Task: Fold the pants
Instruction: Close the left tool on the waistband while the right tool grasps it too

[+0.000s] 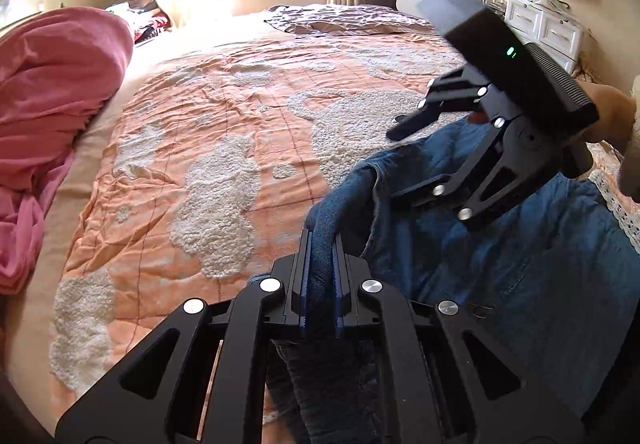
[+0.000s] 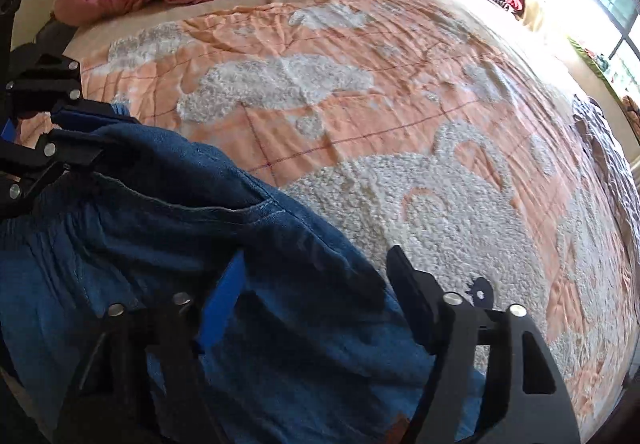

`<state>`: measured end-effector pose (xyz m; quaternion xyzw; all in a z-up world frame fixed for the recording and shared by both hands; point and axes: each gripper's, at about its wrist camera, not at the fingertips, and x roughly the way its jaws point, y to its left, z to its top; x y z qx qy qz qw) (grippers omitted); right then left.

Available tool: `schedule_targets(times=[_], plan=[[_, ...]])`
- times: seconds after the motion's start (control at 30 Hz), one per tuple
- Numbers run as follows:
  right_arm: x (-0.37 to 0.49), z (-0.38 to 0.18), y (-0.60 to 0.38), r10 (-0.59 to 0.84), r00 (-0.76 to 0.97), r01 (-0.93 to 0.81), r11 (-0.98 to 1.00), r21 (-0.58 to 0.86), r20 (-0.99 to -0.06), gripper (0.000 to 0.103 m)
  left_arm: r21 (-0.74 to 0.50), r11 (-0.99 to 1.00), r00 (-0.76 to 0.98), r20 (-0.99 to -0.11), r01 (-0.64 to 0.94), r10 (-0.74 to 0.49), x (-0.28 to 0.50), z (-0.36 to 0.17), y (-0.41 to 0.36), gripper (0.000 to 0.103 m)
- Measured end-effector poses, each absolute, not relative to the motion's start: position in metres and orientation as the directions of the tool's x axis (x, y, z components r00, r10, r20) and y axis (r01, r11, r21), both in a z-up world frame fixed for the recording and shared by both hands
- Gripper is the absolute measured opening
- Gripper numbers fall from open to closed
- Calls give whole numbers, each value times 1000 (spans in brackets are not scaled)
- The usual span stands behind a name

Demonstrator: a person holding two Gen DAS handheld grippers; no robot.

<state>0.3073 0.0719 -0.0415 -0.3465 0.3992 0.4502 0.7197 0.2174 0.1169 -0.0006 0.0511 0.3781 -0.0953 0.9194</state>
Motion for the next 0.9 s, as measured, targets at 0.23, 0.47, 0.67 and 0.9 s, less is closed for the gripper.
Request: schedule_targets(times=[0.23, 0.47, 0.67, 0.9], plan=[[292, -39, 66, 437, 314, -900, 419, -118, -843, 8, 36, 977, 695, -709, 212, -125, 219, -10, 123, 4], [266, -7, 36, 534, 382, -871, 481, -101, -754, 6, 32, 978, 686, -718, 206, -121, 223, -20, 126, 33], [235, 12, 20, 572, 417, -866, 485, -119, -706, 6, -53, 978, 686, -706, 201, -179, 221, -16, 137, 12], [187, 26, 2, 581, 494, -829, 539, -150, -647, 6, 5, 974, 750, -639, 225, -170, 189, 14, 126, 8]])
